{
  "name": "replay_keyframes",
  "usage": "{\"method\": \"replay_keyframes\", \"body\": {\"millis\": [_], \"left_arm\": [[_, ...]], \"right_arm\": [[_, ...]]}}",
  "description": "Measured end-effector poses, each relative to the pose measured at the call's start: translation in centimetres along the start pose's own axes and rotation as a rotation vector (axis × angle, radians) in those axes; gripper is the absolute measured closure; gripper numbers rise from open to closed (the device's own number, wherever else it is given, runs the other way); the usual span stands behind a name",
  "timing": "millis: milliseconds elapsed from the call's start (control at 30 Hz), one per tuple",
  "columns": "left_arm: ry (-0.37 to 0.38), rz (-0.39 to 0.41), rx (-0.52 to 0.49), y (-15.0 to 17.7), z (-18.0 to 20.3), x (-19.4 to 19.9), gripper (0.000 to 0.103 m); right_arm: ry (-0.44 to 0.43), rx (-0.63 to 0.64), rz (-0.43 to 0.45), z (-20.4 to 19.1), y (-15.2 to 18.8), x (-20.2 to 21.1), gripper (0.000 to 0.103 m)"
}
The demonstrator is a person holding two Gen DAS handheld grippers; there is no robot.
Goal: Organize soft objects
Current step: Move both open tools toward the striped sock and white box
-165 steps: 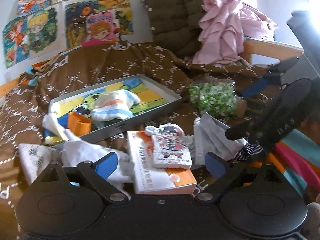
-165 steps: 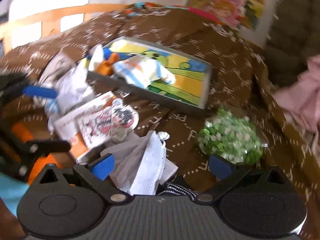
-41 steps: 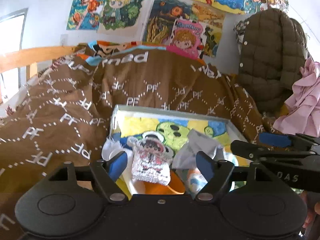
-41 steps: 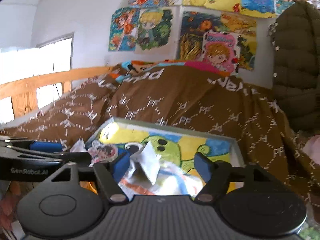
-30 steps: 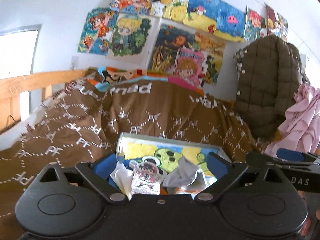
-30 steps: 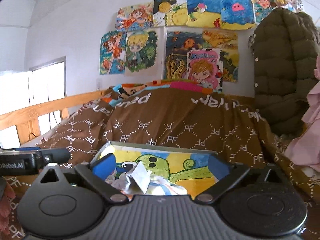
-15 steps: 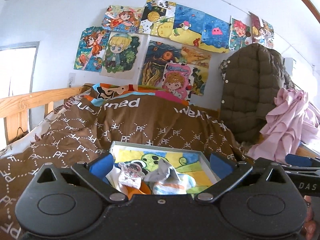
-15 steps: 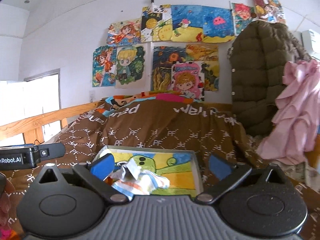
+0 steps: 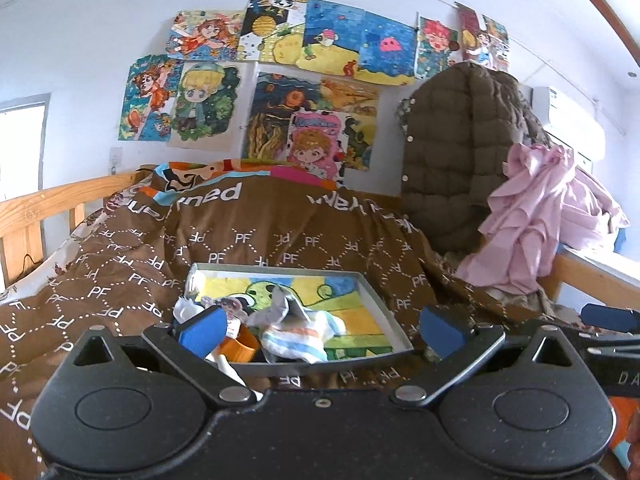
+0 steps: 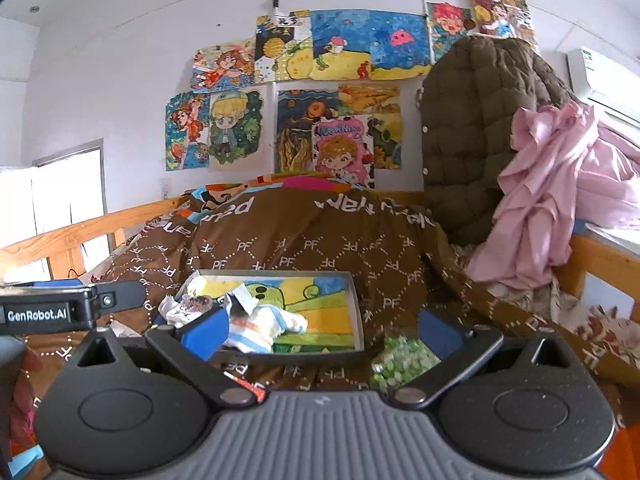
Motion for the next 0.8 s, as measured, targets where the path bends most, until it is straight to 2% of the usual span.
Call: {"method": "replay_keyframes", "body": {"millis": [100, 233, 367, 600, 800], "left_arm": [[-0.001, -0.005, -0.03, 0.8, 1.0, 1.0, 0.001], [0.029, -0.062, -0.079, 2.4, 2.4, 1.0, 0.001], [0.101, -0.132, -0.128, 4.4, 3.9, 0.1, 0.001], [0.207, -0.196, -0.187, 7.3, 6.3, -0.7, 0.001], [0.318, -0.235, -0.177, 8.8, 8.3, -1.6, 0.001]], "right_arm": [[0.015, -0.045, -0.027, 1.1, 0.4, 0.7, 0.0], [0.034, -0.141, -0.078, 2.9, 0.8, 1.0, 0.0], [0.075, -0.219, -0.125, 4.7, 1.1, 0.7, 0.0], [0.143, -0.342, -0.238, 7.7, 2.6, -1.1, 0.0], [0.162, -0.428, -0.352, 9.3, 4.4, -2.9, 0.0]]}}
Point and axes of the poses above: each gripper's, at about its wrist camera, not at the fingertips, and x roughly against the way its jaws point, z to its right, y to its underside, the point moved 6 cm from there along -x, roughly the way its jaws point, and after that the axes turned 12 degrees about -x, right-handed, at the moved point
